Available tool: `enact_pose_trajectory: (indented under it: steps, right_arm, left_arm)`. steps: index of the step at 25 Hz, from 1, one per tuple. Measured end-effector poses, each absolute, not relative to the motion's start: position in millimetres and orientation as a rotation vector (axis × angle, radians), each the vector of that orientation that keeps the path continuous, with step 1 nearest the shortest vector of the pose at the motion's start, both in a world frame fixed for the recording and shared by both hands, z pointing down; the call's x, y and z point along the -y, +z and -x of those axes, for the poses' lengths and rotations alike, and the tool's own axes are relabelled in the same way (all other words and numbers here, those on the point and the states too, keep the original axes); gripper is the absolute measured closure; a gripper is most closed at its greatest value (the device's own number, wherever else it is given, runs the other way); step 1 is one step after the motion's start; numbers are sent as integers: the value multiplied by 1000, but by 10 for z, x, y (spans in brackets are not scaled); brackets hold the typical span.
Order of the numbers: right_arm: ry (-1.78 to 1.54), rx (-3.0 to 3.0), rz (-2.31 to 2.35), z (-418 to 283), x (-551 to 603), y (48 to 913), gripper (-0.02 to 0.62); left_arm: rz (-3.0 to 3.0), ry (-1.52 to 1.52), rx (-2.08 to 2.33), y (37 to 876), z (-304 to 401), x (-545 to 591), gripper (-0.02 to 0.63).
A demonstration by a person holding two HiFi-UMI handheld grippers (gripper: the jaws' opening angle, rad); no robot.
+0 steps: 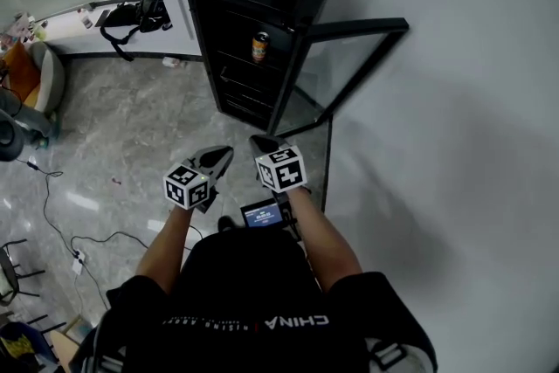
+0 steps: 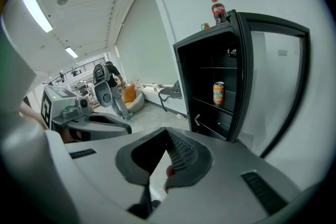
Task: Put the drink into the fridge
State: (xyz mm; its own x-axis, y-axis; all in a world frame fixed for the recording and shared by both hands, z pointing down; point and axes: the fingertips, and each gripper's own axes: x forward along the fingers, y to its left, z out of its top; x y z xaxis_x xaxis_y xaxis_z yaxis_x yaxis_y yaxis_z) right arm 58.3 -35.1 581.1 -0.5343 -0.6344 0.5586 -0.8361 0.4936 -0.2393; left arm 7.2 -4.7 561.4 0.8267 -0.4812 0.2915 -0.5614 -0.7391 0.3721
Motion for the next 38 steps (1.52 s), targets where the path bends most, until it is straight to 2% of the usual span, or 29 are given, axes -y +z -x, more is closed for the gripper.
enact_pose_trajectory:
  steps: [14, 38]
  right_arm:
    - [697, 2325, -1213, -835, 382, 5835, 581]
    - [770, 2312, -1242, -859, 166, 5938, 581]
  left_arm:
    - [-2541, 286, 811, 5612, -233, 86, 594]
    - [-2516, 307, 821, 5757, -188, -51, 595]
